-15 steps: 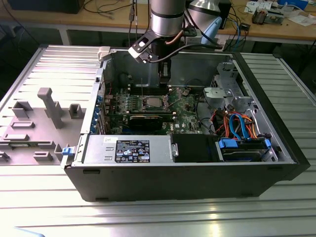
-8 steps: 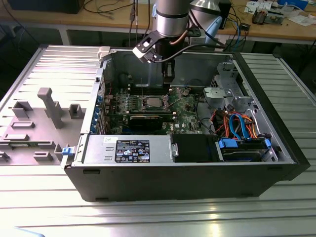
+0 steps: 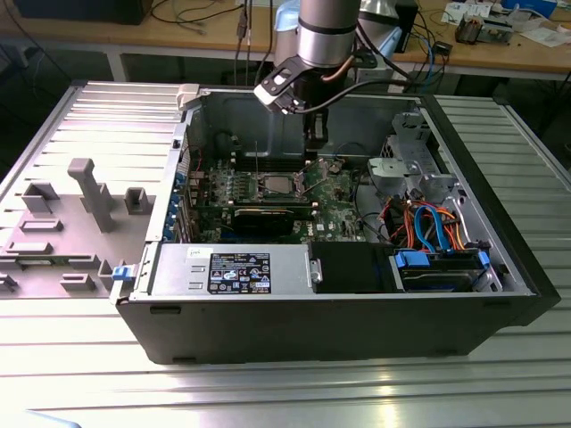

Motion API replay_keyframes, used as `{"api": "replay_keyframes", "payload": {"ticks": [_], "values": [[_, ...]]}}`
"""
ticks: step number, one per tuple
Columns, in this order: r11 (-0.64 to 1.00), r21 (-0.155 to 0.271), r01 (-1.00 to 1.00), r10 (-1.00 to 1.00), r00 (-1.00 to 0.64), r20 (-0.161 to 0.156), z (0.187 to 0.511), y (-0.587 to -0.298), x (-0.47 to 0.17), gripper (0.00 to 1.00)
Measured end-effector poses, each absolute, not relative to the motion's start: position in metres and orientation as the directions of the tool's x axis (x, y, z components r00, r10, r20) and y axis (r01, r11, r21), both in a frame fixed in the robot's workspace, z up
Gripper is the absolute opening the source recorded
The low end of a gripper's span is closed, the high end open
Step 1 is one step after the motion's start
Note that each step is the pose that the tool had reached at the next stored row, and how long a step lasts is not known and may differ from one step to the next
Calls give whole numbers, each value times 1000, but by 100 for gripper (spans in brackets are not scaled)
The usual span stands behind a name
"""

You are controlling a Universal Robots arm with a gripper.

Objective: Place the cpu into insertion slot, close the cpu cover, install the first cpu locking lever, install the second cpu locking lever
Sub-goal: 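Close the cpu cover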

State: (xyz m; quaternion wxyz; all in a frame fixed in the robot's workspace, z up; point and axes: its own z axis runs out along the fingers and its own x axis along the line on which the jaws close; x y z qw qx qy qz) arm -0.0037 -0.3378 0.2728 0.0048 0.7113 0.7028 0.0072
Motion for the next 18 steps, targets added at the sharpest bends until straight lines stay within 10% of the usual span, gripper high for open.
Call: {"api": "replay_keyframes", "payload": {"ticks": [18], "values": [[-12, 17, 1000, 1000, 12, 3, 273, -338, 3, 11]]}}
